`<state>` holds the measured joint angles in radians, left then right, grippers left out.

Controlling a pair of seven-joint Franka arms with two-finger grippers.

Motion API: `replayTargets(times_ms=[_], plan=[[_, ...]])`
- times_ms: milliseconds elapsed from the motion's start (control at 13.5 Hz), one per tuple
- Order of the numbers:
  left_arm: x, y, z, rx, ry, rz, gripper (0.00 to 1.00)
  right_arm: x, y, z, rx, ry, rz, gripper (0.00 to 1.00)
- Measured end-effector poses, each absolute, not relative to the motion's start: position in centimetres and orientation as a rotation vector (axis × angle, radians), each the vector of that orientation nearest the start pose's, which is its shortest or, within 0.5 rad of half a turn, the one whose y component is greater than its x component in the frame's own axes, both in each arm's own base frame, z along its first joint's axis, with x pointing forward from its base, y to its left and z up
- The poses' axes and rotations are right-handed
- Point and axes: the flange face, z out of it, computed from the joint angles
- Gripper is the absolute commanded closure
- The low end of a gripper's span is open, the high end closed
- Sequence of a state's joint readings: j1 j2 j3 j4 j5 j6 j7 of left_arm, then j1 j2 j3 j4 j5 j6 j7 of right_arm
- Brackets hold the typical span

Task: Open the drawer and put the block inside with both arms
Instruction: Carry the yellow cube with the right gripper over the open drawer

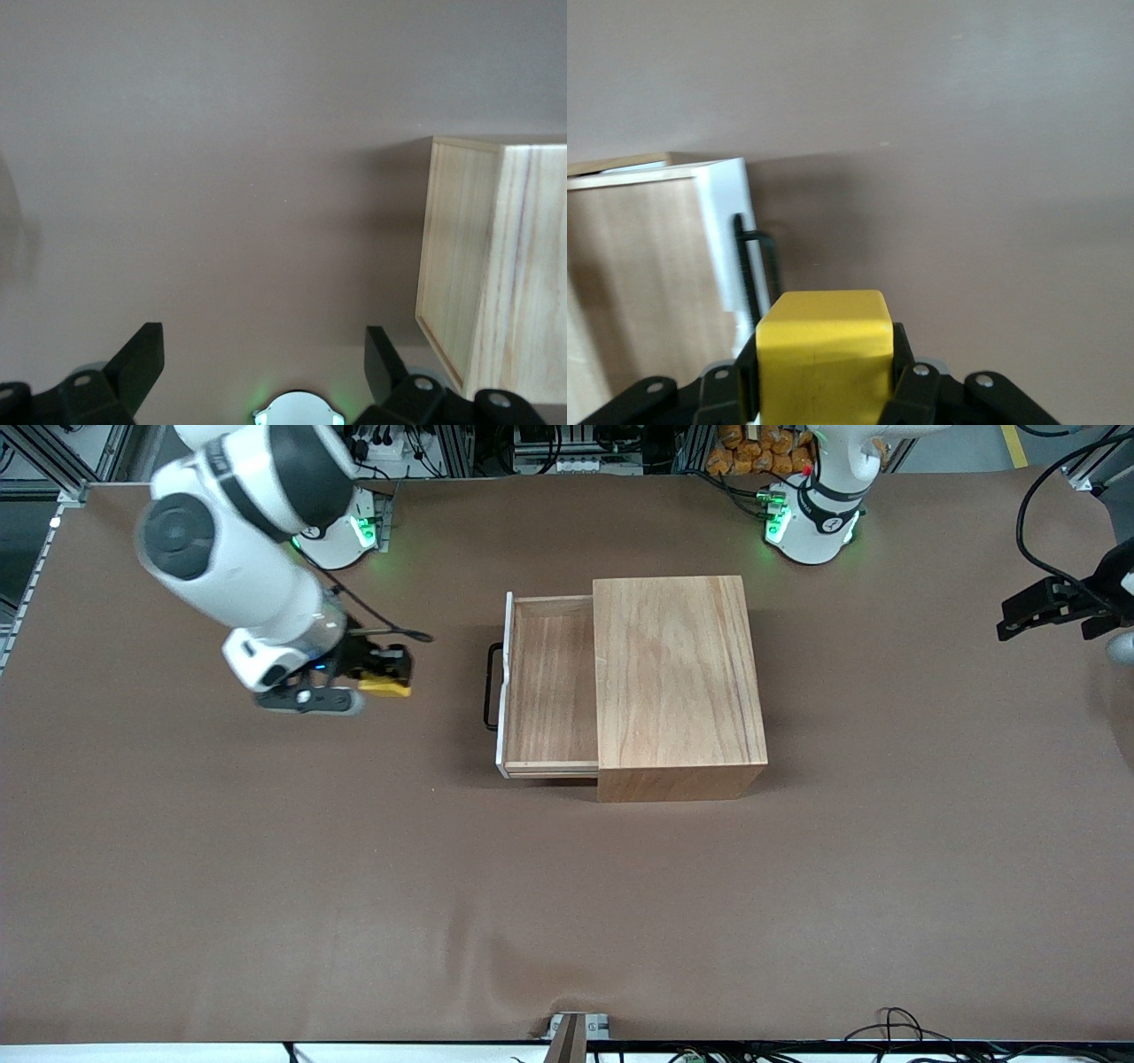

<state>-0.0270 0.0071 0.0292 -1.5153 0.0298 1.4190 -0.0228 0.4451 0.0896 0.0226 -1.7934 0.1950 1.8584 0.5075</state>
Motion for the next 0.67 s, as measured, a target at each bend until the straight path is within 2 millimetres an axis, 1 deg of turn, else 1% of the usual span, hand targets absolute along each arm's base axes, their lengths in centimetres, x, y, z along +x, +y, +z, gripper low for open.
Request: replayTargets(times_ms=[148, 223, 371, 445, 594, 668], plan=[[54.0, 0.5, 63.2, -3.102, -0.125, 0.152, 0.00, 50.6, 32.6, 47.5, -2.970, 0.084, 0.121, 1.00], [54.0, 0.5, 63.4, -3.102, -0.133, 0.147, 0.00, 50.0, 35.0, 46.3, -2.961, 0.058, 0.095, 1.00], [53.9, 0.7, 63.8, -3.105, -0.118, 0.124, 0.00, 48.5, 39.9, 43.3, -2.949, 0.067, 0.063, 1.00], [53.8, 0.7, 63.9, -3.106, -0.109, 0.117, 0.00, 47.6, 42.0, 41.7, -2.952, 0.055, 0.055, 1.00], [53.7, 0.7, 64.1, -3.107, -0.107, 0.110, 0.00, 46.1, 45.1, 38.6, -2.964, -0.002, 0.027, 1.00], [53.8, 0.7, 64.1, -3.110, -0.107, 0.111, 0.00, 45.7, 46.2, 37.1, -2.967, -0.014, 0.015, 1.00]])
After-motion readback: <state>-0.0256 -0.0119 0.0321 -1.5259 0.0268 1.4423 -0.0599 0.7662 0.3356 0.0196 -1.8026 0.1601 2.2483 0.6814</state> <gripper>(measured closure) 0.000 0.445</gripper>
